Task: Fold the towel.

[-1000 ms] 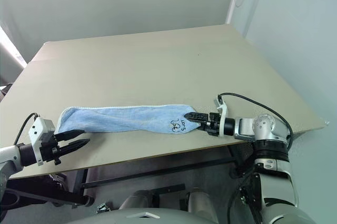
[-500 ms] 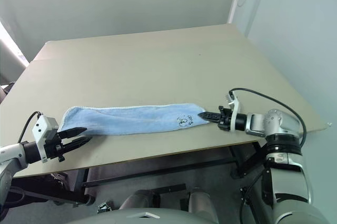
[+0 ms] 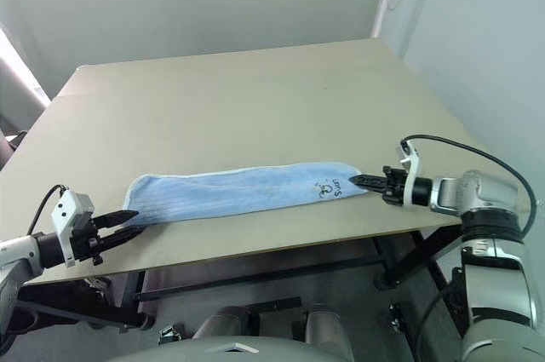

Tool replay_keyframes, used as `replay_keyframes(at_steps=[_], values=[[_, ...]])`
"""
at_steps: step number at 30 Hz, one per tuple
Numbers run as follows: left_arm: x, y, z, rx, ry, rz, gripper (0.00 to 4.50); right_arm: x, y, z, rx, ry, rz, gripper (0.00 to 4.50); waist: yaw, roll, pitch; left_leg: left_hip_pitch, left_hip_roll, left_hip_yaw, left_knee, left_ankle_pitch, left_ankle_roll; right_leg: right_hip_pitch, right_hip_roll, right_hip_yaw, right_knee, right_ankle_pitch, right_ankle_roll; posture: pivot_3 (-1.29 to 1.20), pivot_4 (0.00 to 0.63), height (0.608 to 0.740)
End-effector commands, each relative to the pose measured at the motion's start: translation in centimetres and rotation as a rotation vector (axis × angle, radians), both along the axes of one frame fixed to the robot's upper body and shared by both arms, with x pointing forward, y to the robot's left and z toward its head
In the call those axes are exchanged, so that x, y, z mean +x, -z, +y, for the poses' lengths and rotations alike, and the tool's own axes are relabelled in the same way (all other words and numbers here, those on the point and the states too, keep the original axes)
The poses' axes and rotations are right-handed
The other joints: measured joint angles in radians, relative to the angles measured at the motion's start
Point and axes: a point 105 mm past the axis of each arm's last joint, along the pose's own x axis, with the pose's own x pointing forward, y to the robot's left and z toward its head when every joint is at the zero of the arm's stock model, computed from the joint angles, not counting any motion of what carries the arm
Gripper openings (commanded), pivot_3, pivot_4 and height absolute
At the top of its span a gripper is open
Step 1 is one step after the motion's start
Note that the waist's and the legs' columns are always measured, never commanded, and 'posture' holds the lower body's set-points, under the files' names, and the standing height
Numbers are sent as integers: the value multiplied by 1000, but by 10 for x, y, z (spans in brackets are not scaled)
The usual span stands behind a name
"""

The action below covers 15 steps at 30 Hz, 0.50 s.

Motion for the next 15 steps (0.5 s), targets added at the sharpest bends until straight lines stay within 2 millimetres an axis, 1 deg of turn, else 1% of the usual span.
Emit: replay_keyframes(at_steps=[1, 4, 6, 8, 10, 15], values=[[4, -15, 6, 22, -7, -52, 2180, -4, -17, -11, -8, -40, -60, 42, -1, 0, 0, 0, 0, 0, 0, 0, -1, 0, 0, 0, 0, 0, 1, 0, 0, 740], [1, -14, 5, 18, 2, -34, 2180, -10, -14, -15, -58, -73, -50, 42, -1, 0, 0, 0, 0, 0, 0, 0, 0, 0, 0, 0, 0, -1, 1, 0, 0, 740], [1, -13, 6, 18, -3, -31, 2180, -6, -24, -14, -61, -80, -112, 42, -3, 1, 0, 0, 0, 0, 0, 0, 0, 0, 0, 0, 0, -1, 1, 0, 0, 740], [2, -13, 6, 19, -8, -31, 2180, -4, -39, -3, -54, -129, -176, 42, -4, 2, 1, 0, 0, 1, 0, -1, -1, 0, 0, 0, 0, -1, 1, 0, 0, 740], [2, -13, 5, 17, -8, -32, 2180, -4, -53, 13, -31, -194, -223, 42, -4, 3, 2, 0, 0, 1, 0, -1, -1, -1, 0, 0, 0, -2, 3, 0, 0, 740], [0, -9, 4, 22, -10, -15, 2180, -2, -81, 46, 28, -283, -316, 42, -2, 3, 2, 0, 1, 1, 0, -1, -2, -1, 0, 0, 0, -2, 3, 0, 0, 740]])
